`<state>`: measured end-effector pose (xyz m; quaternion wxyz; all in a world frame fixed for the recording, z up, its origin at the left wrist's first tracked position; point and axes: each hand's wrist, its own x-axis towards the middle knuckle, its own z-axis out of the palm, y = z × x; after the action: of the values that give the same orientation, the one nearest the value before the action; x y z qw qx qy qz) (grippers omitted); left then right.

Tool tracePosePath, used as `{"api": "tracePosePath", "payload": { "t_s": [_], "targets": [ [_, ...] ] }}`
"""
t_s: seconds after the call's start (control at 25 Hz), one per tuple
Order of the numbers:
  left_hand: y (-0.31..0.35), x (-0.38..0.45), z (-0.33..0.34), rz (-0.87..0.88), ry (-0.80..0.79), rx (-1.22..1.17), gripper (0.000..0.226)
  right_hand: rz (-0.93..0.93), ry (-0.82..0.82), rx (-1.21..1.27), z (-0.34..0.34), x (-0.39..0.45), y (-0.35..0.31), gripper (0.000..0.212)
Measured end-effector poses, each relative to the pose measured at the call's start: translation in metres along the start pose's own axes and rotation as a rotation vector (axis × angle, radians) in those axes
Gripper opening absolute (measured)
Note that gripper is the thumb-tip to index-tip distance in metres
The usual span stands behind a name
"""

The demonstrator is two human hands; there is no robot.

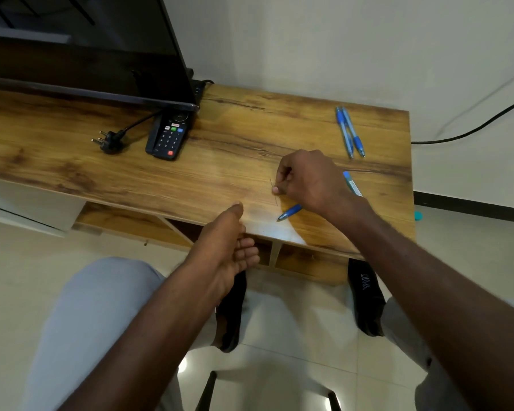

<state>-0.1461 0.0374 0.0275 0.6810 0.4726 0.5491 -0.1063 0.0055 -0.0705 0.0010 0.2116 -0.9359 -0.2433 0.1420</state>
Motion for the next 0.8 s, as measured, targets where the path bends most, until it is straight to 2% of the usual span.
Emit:
{"api": "tracePosePath", "payload": {
  "t_s": [0.36, 0.8],
  "targets": [
    [-0.004, 0.004, 0.003, -0.163, -0.043, -0.282, 0.041, -0.042, -0.041, -0.005, 0.011, -0.01, -0.015, 0.03],
    [-0.012, 0.007, 0.011, -0.157, -0.064, -0.413, 0.025, -0.087, -0.148, -0.027, 0.021, -0.026, -0.03, 0.041]
  ]
}}
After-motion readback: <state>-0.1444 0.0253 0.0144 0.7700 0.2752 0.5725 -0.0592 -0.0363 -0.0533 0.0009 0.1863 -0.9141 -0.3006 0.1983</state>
